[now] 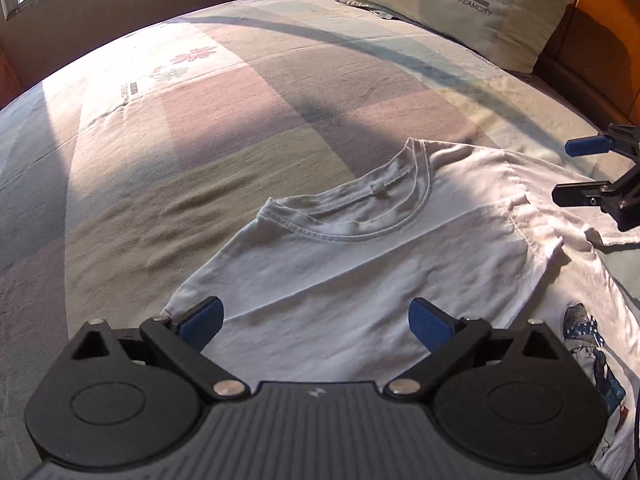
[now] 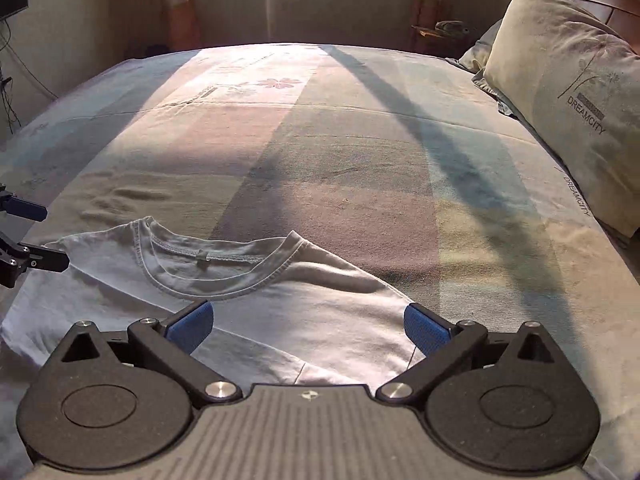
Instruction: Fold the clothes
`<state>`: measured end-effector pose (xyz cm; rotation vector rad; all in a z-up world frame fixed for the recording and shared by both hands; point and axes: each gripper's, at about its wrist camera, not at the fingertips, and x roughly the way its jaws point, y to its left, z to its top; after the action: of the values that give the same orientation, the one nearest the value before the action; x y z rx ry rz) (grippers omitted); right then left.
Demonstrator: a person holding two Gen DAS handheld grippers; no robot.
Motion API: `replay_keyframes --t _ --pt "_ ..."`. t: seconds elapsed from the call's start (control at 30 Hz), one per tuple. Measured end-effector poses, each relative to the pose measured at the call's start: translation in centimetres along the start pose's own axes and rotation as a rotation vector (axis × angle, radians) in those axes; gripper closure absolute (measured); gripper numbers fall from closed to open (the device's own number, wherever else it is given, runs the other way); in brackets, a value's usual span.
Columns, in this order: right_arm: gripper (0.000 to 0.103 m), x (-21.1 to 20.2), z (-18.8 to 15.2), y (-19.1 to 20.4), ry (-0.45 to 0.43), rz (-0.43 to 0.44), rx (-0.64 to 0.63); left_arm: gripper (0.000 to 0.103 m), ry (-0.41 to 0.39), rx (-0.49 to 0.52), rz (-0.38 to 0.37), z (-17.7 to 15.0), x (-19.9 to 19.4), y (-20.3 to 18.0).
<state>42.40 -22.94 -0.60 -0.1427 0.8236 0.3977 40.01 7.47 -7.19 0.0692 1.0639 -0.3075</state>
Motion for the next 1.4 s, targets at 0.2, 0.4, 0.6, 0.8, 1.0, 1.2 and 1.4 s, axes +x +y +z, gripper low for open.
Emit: replay_keyframes --t 0.2,0.4,0.6,0.8,1.0,1.2,1.4 --pt "0.0 -5.6 -7.4 3.4 0.045 0.076 -0.047 0.003 0.048 0.096 -0.102 -6.8 -4.5 -2.4" --pt "0.0 -7.1 -14.5 6.9 0.072 0.112 -0.002 0.003 -0.016 -0.012 -0.05 -12.7 -5.0 -1.4" --pt "0.0 -7.2 -21.5 7.2 0.134 0.081 0.083 0.003 -0.058 0.017 -0.002 -15.1 -8.0 -2.4" --pt "0.0 -8.7 -22.3 6.5 0.109 0.059 0.155 0.003 -0.233 0.002 -0.053 -11.0 -9.5 -2.0" --pt "0.0 -8.0 -22.2 5.8 0.051 0.049 0.284 0.003 -0.195 -0.12 -0.007 -7.7 -3.2 0.3" --pt "0.0 -8.0 -22.6 5.3 0.018 0.065 0.297 0.003 -0.249 -0.149 -0.03 -10.1 -4.1 1.1" --pt "0.0 -7.5 -22.6 6.0 0.012 0.037 0.253 0.003 -0.312 -0.11 -0.045 -10.2 -7.0 0.9"
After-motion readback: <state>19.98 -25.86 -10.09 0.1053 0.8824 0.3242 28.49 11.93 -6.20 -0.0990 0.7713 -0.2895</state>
